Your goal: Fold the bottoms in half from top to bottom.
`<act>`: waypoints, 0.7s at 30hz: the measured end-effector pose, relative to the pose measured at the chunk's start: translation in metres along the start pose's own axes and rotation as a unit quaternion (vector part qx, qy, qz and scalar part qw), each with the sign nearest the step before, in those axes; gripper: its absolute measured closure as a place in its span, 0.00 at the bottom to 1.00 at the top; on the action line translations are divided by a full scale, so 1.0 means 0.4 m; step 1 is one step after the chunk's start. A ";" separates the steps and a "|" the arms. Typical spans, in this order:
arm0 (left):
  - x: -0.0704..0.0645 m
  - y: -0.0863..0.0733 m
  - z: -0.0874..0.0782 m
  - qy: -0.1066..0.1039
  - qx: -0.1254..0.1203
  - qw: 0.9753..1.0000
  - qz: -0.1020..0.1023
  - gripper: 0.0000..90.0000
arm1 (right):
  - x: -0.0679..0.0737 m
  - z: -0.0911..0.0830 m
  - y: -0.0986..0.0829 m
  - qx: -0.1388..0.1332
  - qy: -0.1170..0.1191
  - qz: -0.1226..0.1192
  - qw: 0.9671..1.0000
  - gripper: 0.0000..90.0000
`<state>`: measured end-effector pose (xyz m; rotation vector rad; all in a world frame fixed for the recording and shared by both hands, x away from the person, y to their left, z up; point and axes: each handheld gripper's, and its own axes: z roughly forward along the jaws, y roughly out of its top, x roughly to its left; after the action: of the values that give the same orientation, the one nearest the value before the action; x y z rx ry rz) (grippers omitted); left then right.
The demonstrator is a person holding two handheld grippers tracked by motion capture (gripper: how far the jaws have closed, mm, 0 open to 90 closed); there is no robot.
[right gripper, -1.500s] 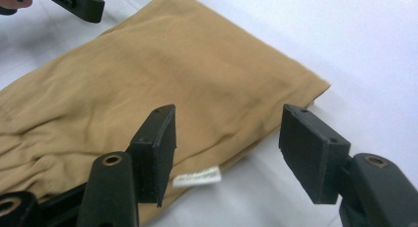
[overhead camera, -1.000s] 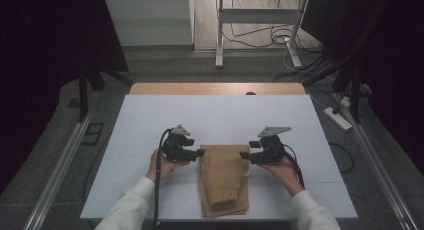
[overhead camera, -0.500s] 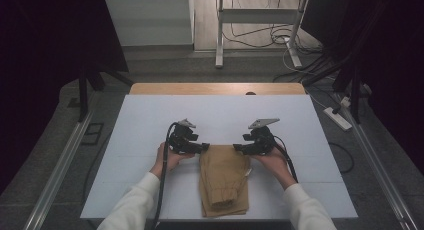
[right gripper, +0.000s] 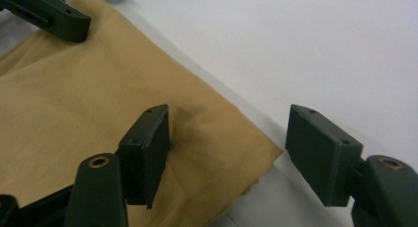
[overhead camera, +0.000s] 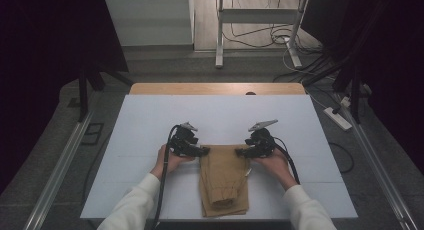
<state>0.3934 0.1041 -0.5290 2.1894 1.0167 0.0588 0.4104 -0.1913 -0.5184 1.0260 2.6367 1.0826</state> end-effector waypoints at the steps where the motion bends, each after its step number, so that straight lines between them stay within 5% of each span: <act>1: 0.000 -0.001 0.002 -0.001 0.001 1.000 0.000 0.31 | 0.000 0.003 -0.002 0.003 0.001 0.001 1.000 0.36; 7: -0.004 -0.007 0.008 -0.004 0.010 1.000 0.002 0.31 | 0.003 0.005 -0.007 0.009 0.001 0.001 1.000 0.37; 11: -0.004 -0.010 0.007 -0.013 0.008 1.000 0.002 0.37 | 0.014 0.003 -0.007 0.018 0.001 -0.014 1.000 0.46; 16: -0.015 -0.014 0.008 -0.027 0.011 0.999 0.016 0.61 | 0.012 -0.001 -0.010 0.020 0.019 -0.007 1.000 0.63; 21: -0.017 -0.013 0.004 -0.032 0.011 0.999 0.018 0.72 | 0.023 -0.002 -0.009 0.018 0.014 -0.016 1.000 0.79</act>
<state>0.3857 0.1009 -0.5318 2.2147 0.9468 -0.0061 0.4013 -0.1880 -0.5187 0.9779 2.6937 1.0550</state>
